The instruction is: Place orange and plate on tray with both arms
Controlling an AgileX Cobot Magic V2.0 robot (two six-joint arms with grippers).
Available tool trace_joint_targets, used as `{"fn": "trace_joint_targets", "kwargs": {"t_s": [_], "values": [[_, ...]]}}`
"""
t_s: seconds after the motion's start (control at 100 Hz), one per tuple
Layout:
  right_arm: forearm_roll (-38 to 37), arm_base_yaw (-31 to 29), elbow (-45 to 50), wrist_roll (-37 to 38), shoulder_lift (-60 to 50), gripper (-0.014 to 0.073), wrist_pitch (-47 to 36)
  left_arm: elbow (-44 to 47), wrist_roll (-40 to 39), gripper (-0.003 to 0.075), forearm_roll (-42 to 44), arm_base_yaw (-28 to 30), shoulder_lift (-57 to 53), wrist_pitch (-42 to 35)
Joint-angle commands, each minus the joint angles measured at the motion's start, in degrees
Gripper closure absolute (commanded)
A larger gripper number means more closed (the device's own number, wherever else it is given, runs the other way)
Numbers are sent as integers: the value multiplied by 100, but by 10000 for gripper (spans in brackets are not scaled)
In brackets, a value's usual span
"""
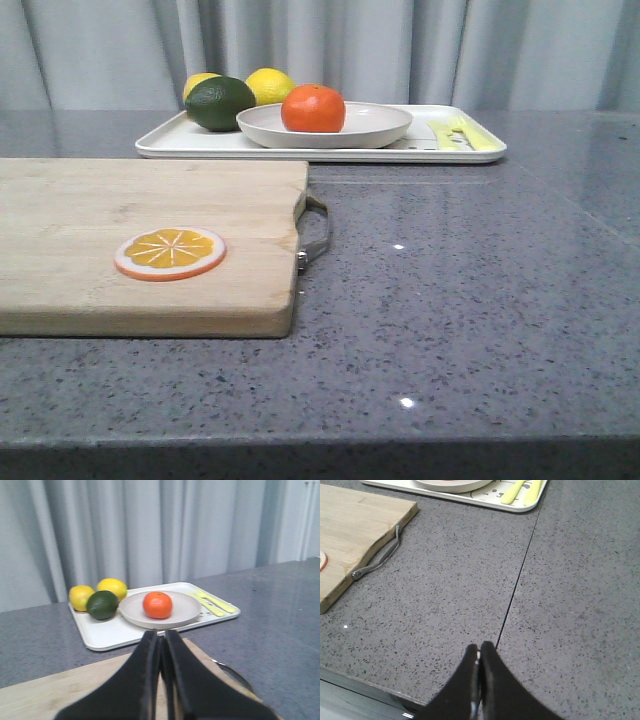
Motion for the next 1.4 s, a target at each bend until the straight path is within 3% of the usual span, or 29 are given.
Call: {"fn": "trace_joint_targets", "kwargs": {"t_s": [0.0,0.27,0.48,0.88,1.39], "values": [[88,-23,-139,-39,54,660,-372,307,13,741,2,410,-225,-830],[88,-23,-139,-39,54,660,-372,1515,13,741,2,1680,-1107,-1074],[88,-23,-139,-39,54,660,-372,1987,13,741,-8,2230,-1580,-1089],[88,-23,-139,-39,54,660,-373,2131,13,741,-8,2912,-1614,-972],[88,-23,-139,-39,54,660,-373,2131,13,741,-8,2939,-1601,-972]]}}
